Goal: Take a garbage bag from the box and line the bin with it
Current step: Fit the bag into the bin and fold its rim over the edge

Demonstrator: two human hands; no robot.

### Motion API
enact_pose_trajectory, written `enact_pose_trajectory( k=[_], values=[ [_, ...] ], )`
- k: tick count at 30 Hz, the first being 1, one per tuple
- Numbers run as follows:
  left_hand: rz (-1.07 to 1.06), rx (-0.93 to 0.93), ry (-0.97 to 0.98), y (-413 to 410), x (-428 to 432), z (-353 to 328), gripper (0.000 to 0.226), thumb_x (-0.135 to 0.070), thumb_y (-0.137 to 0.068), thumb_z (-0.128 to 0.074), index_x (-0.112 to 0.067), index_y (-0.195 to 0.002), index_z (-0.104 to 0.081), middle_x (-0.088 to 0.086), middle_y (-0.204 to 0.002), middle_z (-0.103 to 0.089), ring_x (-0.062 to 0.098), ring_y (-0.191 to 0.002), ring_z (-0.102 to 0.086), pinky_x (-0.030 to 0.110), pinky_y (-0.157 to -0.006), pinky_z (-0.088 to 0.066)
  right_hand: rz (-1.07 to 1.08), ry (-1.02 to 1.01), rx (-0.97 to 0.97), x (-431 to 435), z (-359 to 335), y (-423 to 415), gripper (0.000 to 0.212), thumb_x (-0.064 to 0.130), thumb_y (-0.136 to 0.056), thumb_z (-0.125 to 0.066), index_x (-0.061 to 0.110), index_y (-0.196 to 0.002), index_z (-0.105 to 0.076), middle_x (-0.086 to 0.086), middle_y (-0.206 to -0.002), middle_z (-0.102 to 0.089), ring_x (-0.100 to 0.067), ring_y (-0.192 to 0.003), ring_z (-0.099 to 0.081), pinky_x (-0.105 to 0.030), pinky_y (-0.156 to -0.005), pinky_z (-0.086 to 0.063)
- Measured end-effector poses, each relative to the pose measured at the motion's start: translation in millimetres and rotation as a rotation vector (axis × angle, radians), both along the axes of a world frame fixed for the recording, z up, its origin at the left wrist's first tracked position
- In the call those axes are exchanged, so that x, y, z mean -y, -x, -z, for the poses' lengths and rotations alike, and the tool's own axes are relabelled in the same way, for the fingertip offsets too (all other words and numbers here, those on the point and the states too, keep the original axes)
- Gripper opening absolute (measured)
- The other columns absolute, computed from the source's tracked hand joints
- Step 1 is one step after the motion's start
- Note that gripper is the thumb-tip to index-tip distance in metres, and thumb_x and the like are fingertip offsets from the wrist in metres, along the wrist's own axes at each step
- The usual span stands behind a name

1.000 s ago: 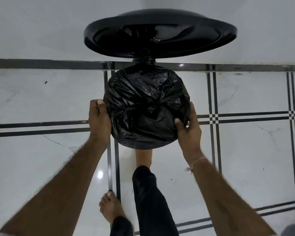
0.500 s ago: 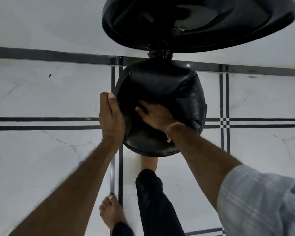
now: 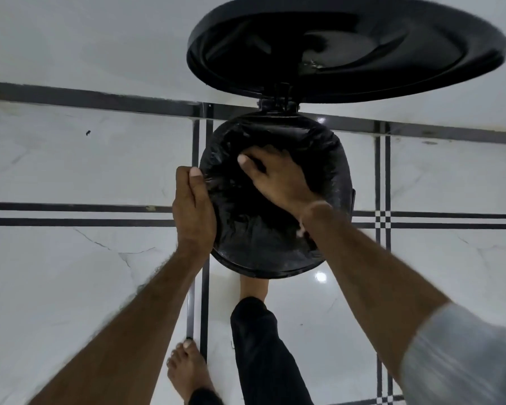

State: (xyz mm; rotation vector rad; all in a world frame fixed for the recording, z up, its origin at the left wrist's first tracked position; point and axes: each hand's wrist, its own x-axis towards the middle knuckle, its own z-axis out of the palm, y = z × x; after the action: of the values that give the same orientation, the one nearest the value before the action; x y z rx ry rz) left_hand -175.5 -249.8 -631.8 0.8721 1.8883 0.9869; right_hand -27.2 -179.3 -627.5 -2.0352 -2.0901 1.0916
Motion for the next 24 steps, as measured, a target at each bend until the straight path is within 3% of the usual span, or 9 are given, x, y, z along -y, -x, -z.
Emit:
enact_pose_trajectory(
  k=[2, 5, 9, 10, 12, 14, 17, 21, 24],
  values=[
    [-0.003, 0.003, -0.020, 0.2, 0.5, 2.9, 0.029, -0.034, -0.110, -0.030, -0.013, -0.093, -0.040, -0.016, -0.067, -0.045, -0.001, -0.063, -0.045, 0.017, -0.058, -0.037, 0.053, 0.201, -0.056, -18.0, 26.8, 9.3, 0.052, 0.060, -0.104, -0.036, 0.035, -0.145, -0.056, 0.000, -0.155, -0.053, -0.030, -0.146, -0.044, -0.045, -0.122, -0.033],
    [-0.004, 0.010, -0.018, 0.4, 0.2, 3.3, 0.029, -0.034, -0.110, -0.030, -0.013, -0.093, -0.040, -0.014, -0.068, -0.044, 0.001, -0.063, -0.044, 0.020, -0.060, -0.037, 0.179, 0.275, -0.163, -24.6, 31.5, 11.7, 0.048, 0.044, -0.109, -0.042, 0.017, -0.145, -0.059, -0.009, -0.153, -0.056, -0.027, -0.146, -0.047, -0.029, -0.121, -0.032],
    [-0.006, 0.003, -0.016, -0.1, -1.0, -2.1, 0.028, -0.033, -0.110, -0.031, -0.013, -0.093, -0.039, -0.011, -0.070, -0.045, 0.002, -0.063, -0.044, 0.024, -0.061, -0.037, 0.336, -0.132, -0.325, 12.9, -30.1, 9.7, 0.033, 0.032, -0.106, -0.048, 0.014, -0.107, -0.076, -0.001, -0.107, -0.078, -0.018, -0.104, -0.072, -0.036, -0.096, -0.054],
    [-0.005, 0.002, -0.014, 0.1, -0.6, -2.2, 0.029, -0.034, -0.110, -0.031, -0.013, -0.093, -0.040, -0.010, -0.070, -0.045, 0.002, -0.063, -0.044, 0.025, -0.061, -0.038, 0.356, -0.125, -0.423, 27.7, -47.1, 13.3, 0.032, 0.030, -0.105, -0.049, 0.015, -0.099, -0.076, 0.003, -0.097, -0.078, -0.013, -0.094, -0.072, -0.032, -0.087, -0.056],
    [-0.004, 0.011, 0.005, 0.6, -0.9, -2.1, 0.031, -0.036, -0.110, -0.030, -0.012, -0.094, -0.040, -0.009, -0.071, -0.045, 0.006, -0.065, -0.043, 0.030, -0.064, -0.040, 0.360, 0.144, -0.583, 45.3, -59.7, 28.5, 0.035, 0.031, -0.106, -0.047, 0.018, -0.091, -0.075, 0.004, -0.092, -0.078, -0.009, -0.086, -0.070, -0.024, -0.076, -0.053],
    [-0.007, 0.040, 0.023, 1.5, -0.5, -1.5, 0.031, -0.038, -0.109, -0.030, -0.011, -0.096, -0.041, -0.009, -0.073, -0.046, 0.009, -0.067, -0.043, 0.032, -0.066, -0.041, 0.352, 0.420, -0.542, 46.3, -43.0, 45.6, 0.037, 0.037, -0.106, -0.043, 0.024, -0.092, -0.075, 0.001, -0.103, -0.078, -0.014, -0.096, -0.070, -0.031, -0.083, -0.052],
    [-0.003, 0.047, 0.023, 3.4, -1.0, -1.4, 0.032, -0.036, -0.110, -0.030, -0.010, -0.096, -0.041, -0.011, -0.073, -0.044, 0.003, -0.064, -0.041, 0.022, -0.062, -0.040, 0.489, 0.621, -0.461, 38.8, 12.7, 54.9, 0.036, 0.036, -0.104, -0.045, 0.017, -0.111, -0.075, -0.011, -0.121, -0.074, -0.029, -0.111, -0.068, -0.043, -0.092, -0.052],
    [0.010, 0.041, 0.003, 1.7, -0.6, 0.9, 0.032, -0.036, -0.110, -0.029, -0.010, -0.093, -0.040, -0.013, -0.069, -0.041, 0.001, -0.063, -0.039, 0.019, -0.060, -0.038, 0.529, 0.614, -0.438, 40.9, 52.4, 43.3, 0.038, 0.026, -0.104, -0.051, 0.004, -0.128, -0.070, -0.016, -0.129, -0.071, -0.032, -0.122, -0.065, -0.045, -0.112, -0.047],
    [0.001, 0.026, 0.008, 1.0, -0.7, -0.1, 0.033, -0.035, -0.110, -0.029, -0.009, -0.094, -0.041, -0.012, -0.069, -0.042, 0.002, -0.062, -0.040, 0.023, -0.061, -0.037, 0.443, 0.413, -0.454, 51.7, -1.2, 29.7, 0.033, 0.031, -0.107, -0.047, 0.014, -0.117, -0.074, -0.004, -0.111, -0.076, -0.018, -0.098, -0.069, -0.032, -0.089, -0.053]
  ],
)
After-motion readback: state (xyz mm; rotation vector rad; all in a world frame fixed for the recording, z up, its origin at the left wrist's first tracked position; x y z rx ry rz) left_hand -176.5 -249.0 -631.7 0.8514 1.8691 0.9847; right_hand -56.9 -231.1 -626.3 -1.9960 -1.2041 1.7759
